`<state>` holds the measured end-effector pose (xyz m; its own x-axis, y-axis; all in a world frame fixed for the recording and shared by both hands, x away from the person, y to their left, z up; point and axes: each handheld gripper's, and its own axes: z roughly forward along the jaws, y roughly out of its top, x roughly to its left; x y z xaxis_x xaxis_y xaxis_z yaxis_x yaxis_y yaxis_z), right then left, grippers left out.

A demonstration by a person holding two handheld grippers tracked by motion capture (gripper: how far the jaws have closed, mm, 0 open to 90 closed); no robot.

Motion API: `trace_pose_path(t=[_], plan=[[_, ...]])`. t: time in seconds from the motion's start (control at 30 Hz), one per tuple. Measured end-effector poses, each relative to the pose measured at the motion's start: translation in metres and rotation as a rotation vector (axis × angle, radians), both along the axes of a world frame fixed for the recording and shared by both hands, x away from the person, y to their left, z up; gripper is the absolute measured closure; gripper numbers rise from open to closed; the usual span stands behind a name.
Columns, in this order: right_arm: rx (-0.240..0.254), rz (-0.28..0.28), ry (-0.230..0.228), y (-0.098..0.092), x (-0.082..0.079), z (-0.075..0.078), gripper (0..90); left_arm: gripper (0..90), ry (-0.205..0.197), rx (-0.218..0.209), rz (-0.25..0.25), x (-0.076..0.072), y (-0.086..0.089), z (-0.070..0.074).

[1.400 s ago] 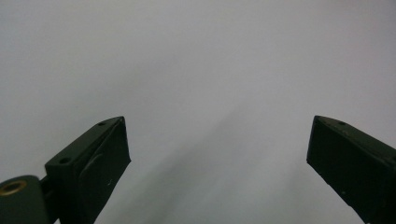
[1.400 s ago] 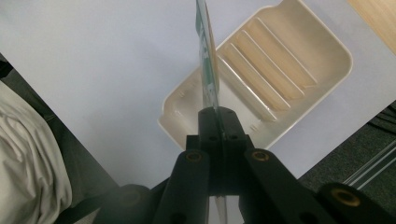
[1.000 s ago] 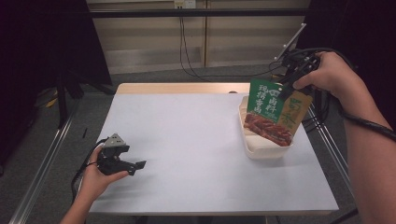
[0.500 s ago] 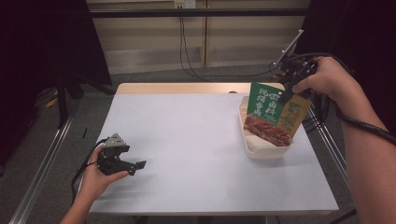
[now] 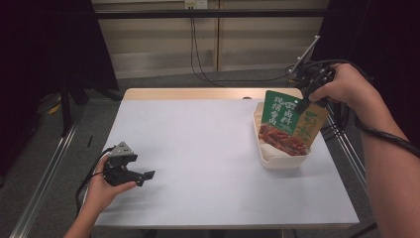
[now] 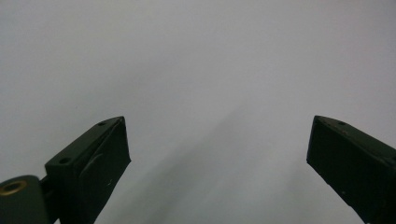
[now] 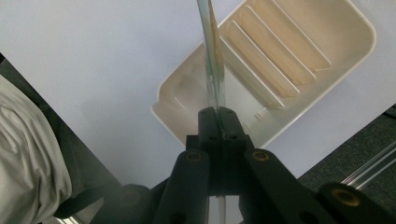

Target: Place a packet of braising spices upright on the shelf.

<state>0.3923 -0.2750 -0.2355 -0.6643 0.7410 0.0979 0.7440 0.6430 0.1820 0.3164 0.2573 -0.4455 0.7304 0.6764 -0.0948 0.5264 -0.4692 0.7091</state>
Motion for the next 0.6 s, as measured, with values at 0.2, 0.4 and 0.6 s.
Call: trace_pose_path(t=[0.2, 0.4, 0.6], plan=[[0.003, 0.000, 0.005, 0.000, 0.001, -0.005, 90.0, 5.5, 0.000, 0.000, 0.003, 0.000, 0.000, 0.000], [-0.001, 0.005, 0.009, 0.000, 0.001, -0.009, 90.0, 5.5, 0.000, -0.002, 0.004, -0.001, 0.000, 0.000], [-0.003, 0.001, 0.013, -0.002, 0.001, -0.012, 90.0, 5.5, -0.001, -0.002, 0.004, 0.000, 0.000, 0.000]])
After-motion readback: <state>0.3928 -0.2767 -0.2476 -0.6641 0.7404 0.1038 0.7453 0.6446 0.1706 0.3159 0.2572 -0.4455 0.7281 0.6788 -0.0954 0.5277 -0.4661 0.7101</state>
